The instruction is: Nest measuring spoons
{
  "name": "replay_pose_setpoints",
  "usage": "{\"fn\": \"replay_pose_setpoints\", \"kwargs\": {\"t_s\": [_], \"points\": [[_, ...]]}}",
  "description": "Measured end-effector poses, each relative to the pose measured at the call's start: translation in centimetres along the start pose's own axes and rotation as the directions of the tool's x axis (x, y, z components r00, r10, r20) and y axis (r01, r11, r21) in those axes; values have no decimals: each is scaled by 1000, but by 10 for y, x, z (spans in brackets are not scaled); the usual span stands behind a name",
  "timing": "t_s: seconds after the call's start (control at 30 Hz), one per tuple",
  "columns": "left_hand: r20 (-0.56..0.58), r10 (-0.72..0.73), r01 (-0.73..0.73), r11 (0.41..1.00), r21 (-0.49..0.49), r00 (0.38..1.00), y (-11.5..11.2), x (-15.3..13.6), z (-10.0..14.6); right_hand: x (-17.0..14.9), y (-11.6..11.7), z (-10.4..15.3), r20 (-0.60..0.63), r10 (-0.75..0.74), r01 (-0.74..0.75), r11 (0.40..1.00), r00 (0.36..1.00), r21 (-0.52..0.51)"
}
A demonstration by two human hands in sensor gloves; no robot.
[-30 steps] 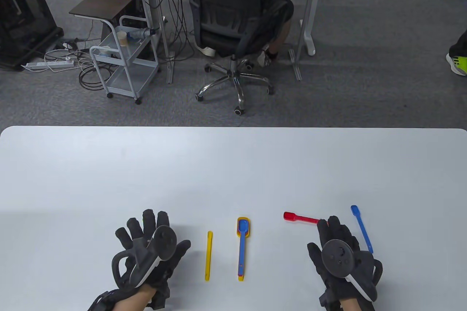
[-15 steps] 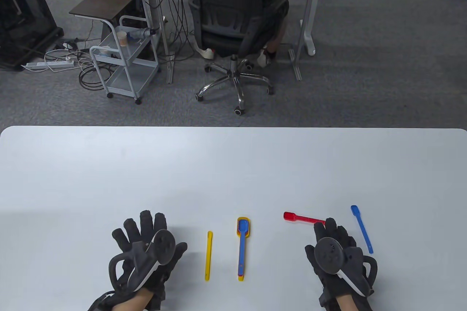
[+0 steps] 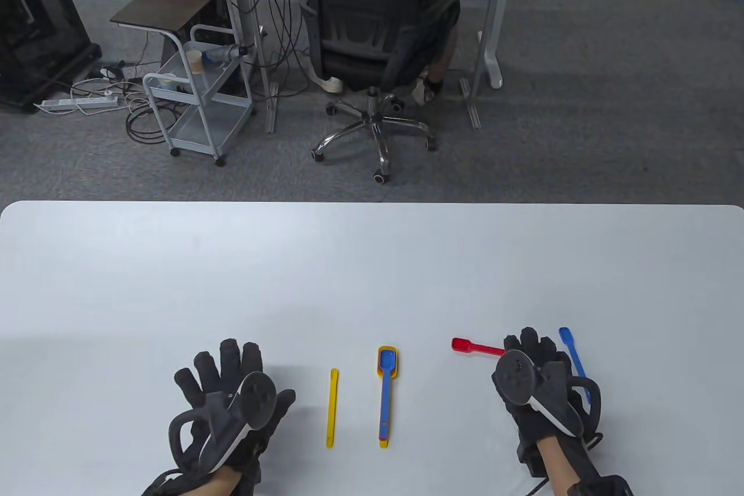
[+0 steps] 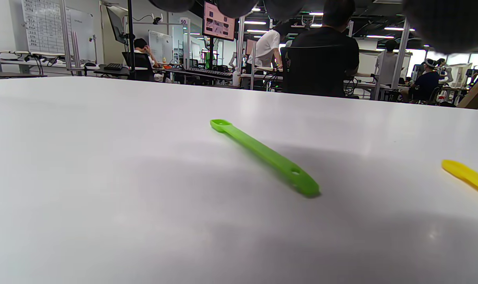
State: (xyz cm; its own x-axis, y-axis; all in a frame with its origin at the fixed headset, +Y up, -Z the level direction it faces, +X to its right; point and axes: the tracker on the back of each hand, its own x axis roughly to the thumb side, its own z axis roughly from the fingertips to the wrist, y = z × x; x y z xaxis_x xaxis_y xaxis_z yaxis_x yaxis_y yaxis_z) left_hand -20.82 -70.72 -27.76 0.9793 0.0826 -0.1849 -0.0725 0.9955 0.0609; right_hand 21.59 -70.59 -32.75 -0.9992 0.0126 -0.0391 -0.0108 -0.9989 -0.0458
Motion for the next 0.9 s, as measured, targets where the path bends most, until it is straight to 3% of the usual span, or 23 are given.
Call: {"fn": "replay_pose_setpoints", "kwargs": {"t_s": [0.4,0.9], "points": [[-6,-11,11,1000,12,1000,0,-2,0,-6,23,-46,42,88,-93,985,995,143],[-22,0,0,1000,1,1000,-1,-5,0,-11,41,-59,95,150,-160,982,984,103]]}}
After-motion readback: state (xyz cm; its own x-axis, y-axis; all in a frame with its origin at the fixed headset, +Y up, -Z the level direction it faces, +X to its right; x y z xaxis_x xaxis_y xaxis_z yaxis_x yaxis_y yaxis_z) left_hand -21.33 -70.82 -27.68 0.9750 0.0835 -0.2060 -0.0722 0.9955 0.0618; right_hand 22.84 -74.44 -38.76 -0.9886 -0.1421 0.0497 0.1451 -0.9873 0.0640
